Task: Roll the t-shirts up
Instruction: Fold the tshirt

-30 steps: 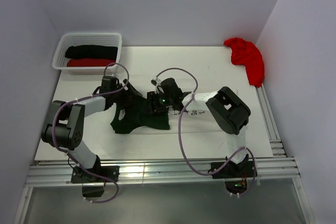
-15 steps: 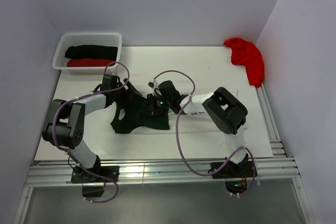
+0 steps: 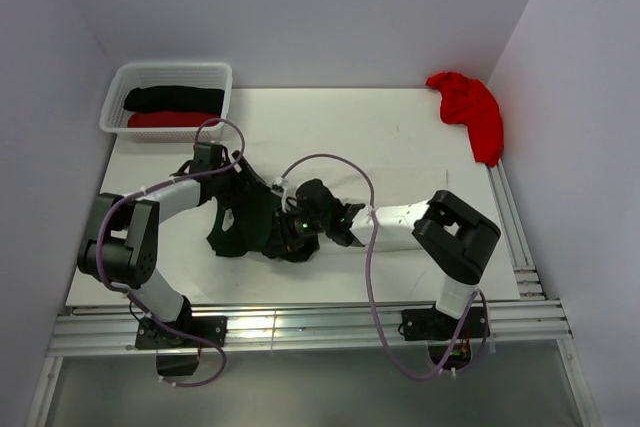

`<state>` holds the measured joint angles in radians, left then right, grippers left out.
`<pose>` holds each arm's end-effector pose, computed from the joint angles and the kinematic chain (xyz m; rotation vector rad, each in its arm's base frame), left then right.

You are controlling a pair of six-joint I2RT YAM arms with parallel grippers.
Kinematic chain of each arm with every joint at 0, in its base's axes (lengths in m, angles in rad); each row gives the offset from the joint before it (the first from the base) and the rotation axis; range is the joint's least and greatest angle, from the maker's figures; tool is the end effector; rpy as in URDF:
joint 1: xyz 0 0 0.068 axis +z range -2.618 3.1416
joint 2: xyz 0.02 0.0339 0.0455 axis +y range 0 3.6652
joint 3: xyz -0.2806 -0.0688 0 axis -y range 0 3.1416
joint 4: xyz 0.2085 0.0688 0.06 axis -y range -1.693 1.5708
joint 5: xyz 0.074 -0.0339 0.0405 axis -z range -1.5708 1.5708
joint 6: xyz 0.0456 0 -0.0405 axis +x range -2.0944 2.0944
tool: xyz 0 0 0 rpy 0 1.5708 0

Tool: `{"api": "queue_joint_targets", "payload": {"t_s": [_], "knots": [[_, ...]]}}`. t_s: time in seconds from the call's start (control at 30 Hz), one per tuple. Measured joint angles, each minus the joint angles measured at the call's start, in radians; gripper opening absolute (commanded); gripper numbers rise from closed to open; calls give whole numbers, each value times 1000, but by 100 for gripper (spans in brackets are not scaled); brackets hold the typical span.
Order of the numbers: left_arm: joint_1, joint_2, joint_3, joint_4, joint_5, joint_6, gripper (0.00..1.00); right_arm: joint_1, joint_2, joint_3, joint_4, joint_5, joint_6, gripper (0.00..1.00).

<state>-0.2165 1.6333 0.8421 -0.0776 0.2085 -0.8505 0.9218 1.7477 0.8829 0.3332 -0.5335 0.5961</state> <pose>0.2943 -0.0744 0.1969 -0.7020 2.4531 -0.7045 0.1918 0.2912 0.2126 -0.7445 2.2624 1.3929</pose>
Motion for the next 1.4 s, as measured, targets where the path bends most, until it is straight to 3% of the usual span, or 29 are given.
{"api": "queue_joint_targets", "payload": {"t_s": [0.17, 0.57, 0.93, 1.23, 1.4], "knots": [[0, -4, 5, -18, -14, 2, 85, 56, -17, -28, -22, 0, -5, 33], [0, -21, 11, -93, -60, 38, 84, 4, -62, 28, -69, -8, -20, 32], [1, -38, 11, -130, -72, 46, 84, -91, 112, 79, 46, -85, 45, 31], [1, -39, 11, -131, -72, 53, 84, -63, 111, -150, 159, -105, 126, 29], [1, -39, 28, -151, -75, 61, 84, 0, 72, -168, 150, -79, 139, 29]]}}
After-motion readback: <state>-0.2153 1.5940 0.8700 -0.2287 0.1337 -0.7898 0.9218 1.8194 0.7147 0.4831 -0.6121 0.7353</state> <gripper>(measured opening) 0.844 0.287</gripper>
